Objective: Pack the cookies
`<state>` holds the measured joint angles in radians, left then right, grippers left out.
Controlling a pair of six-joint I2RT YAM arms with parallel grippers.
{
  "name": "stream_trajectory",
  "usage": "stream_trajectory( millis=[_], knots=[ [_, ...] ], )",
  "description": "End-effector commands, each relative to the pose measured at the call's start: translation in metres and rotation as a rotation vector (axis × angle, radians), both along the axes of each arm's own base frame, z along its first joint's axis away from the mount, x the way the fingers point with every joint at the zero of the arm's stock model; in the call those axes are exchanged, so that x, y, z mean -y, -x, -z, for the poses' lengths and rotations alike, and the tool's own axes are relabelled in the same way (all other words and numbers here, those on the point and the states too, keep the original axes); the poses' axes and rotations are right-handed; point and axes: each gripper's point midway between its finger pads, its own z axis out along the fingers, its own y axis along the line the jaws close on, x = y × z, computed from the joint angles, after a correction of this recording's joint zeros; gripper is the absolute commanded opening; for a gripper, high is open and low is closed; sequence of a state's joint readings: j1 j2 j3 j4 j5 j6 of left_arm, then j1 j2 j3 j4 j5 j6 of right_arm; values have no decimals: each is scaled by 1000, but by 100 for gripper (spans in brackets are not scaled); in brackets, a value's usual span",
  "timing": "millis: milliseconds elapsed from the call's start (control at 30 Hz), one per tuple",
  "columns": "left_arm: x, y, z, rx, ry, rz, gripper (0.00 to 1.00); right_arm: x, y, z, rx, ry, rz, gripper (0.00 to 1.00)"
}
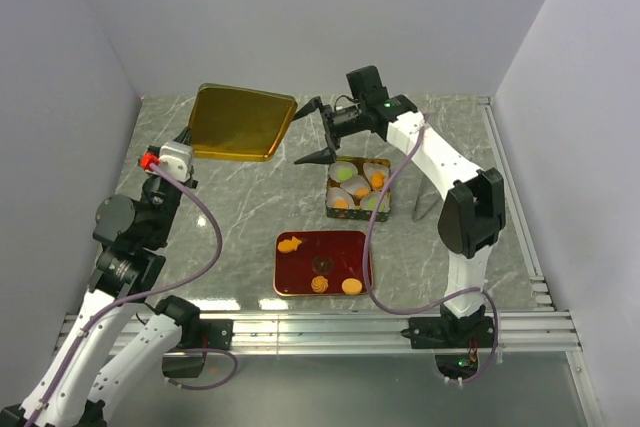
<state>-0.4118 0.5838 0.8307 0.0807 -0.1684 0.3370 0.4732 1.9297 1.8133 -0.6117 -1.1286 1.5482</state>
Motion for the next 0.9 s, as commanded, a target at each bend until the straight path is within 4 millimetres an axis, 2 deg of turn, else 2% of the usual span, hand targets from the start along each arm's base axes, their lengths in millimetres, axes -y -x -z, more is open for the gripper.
stream_trajectory(
  millis=[0,67,333,567,633,667,733,767,867],
  knots=[
    [-1,11,-19,77,-40,11,0,-7,8,-32,20,-76,-20,92],
    [-2,11,-15,74,-62,1,0,-11,13,-38,10,-85,-16,93],
    [-4,7,-1,63,-117,-19,0,-35,31,-87,28,-206,-14,93],
    [-3,3,2,57,-139,-30,0,-40,40,-99,15,-244,-13,92],
    [-3,3,1,59,-142,-31,0,-41,43,-98,10,-257,-12,86],
    [-3,2,1,57,-142,-31,0,-41,42,-98,9,-261,-6,76],
    [-3,2,2,54,-145,-35,0,-42,44,-100,10,-286,-8,63],
    [-3,0,2,52,-142,-36,0,-43,44,-100,8,-295,-7,51],
    [-3,-2,1,48,-139,-43,0,-45,47,-104,10,-327,-8,33]
  ],
)
